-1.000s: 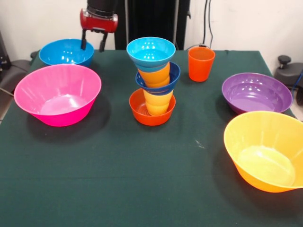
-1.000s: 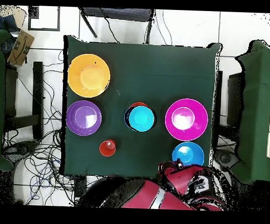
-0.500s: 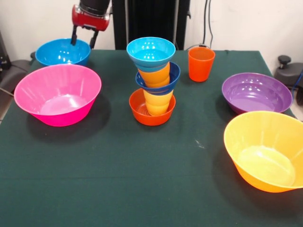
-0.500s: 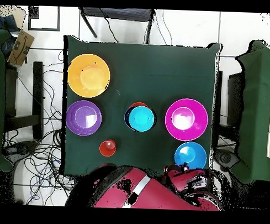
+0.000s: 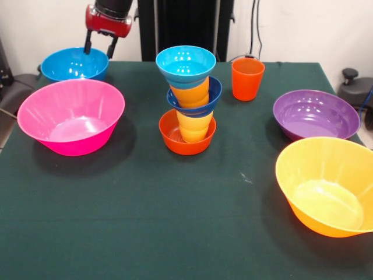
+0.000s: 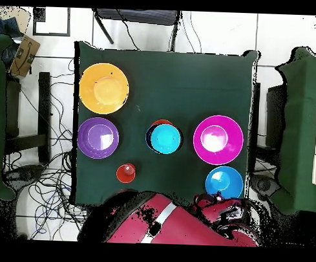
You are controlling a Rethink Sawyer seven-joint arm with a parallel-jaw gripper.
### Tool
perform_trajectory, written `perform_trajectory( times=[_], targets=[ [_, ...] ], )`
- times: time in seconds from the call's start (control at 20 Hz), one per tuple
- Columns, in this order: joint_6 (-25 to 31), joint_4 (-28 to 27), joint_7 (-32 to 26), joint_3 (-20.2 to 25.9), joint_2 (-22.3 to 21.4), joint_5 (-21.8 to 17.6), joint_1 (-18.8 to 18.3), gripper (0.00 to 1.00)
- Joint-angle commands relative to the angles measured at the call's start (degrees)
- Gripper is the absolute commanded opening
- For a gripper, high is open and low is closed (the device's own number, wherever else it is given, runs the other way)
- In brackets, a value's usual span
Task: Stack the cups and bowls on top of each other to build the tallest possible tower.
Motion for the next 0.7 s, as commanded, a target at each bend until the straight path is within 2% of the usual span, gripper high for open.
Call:
perform_trajectory(
  times=[0.05,0.5,0.7],
  targets=[
    [-4.98,-6.1,3.92,5.43,1.22,0.9,-0.8,1.0],
    [-7.32,-5.03,2.88,9.96,-0.94,-3.56,-3.75,1.0],
    [-9.8,-5.0,2.35,9.71,-0.71,-3.71,-3.71,1.0]
  ],
)
